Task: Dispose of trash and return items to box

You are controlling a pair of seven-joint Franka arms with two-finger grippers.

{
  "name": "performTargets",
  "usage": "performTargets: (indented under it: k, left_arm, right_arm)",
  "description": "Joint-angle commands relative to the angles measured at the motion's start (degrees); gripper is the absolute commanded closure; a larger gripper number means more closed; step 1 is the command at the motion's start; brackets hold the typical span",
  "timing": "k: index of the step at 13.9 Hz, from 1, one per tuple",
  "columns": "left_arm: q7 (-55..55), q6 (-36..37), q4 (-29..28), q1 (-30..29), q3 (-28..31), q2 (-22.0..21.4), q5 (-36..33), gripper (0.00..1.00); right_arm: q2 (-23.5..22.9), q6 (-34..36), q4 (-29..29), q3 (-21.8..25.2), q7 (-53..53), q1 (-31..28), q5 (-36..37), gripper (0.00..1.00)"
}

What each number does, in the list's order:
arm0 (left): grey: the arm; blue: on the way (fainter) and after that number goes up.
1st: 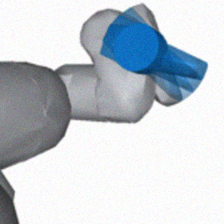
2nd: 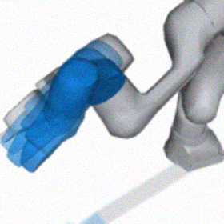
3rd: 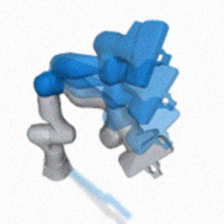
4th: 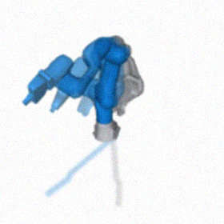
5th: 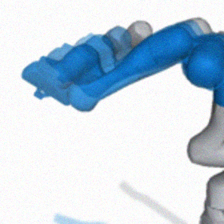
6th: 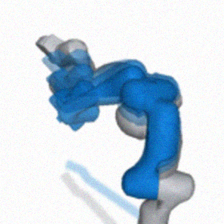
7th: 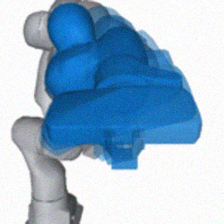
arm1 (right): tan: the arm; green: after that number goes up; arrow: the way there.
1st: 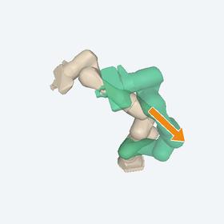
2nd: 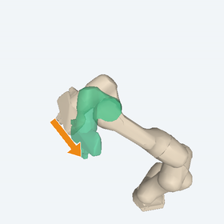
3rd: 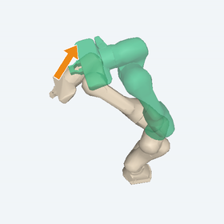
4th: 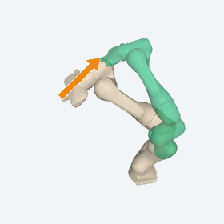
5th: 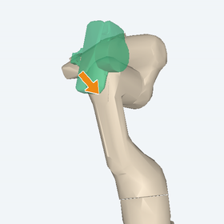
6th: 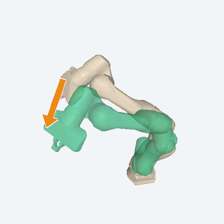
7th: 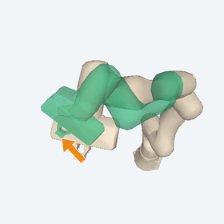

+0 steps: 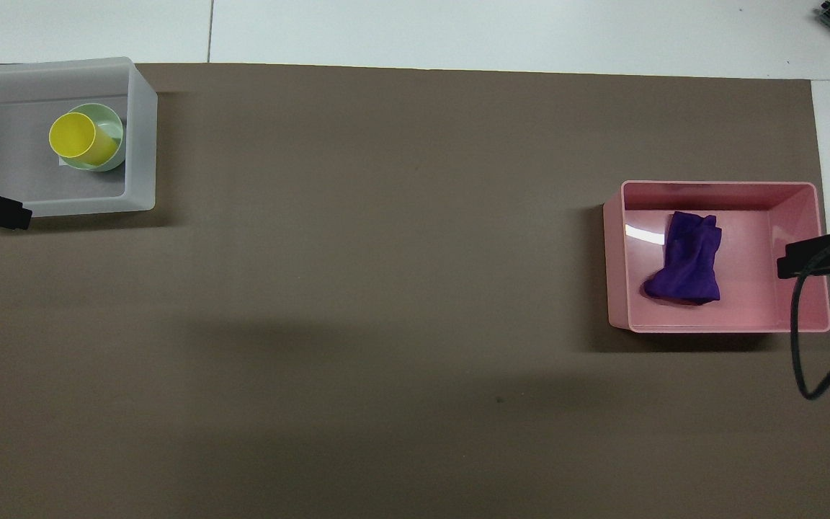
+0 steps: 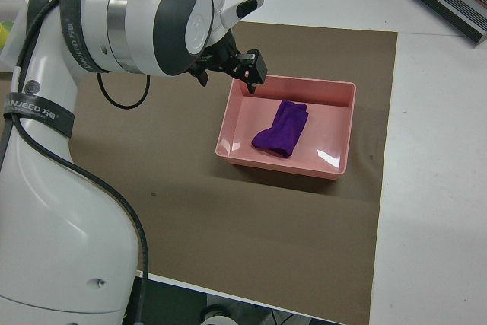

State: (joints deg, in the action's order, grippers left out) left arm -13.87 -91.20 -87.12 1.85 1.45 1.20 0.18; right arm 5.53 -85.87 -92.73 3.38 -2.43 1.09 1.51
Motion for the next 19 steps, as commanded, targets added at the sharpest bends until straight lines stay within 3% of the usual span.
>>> performTargets:
  k: [1,19]
  left_arm:
    - [2.2,2.3,1.2,-0.4,0.0,0.2,0.0,0.00]
    - [9.6,3.8,-0.7,-1.3,-0.1,-1.5,-0.1,0.00]
  right_arm:
    - [1.6,-1.4,-1.9,-0.2,1.1,-0.7,-0.8,0.00]
    - [1.6,-1.4,-2.0,-0.2,1.1,-0.7,-0.8,0.00]
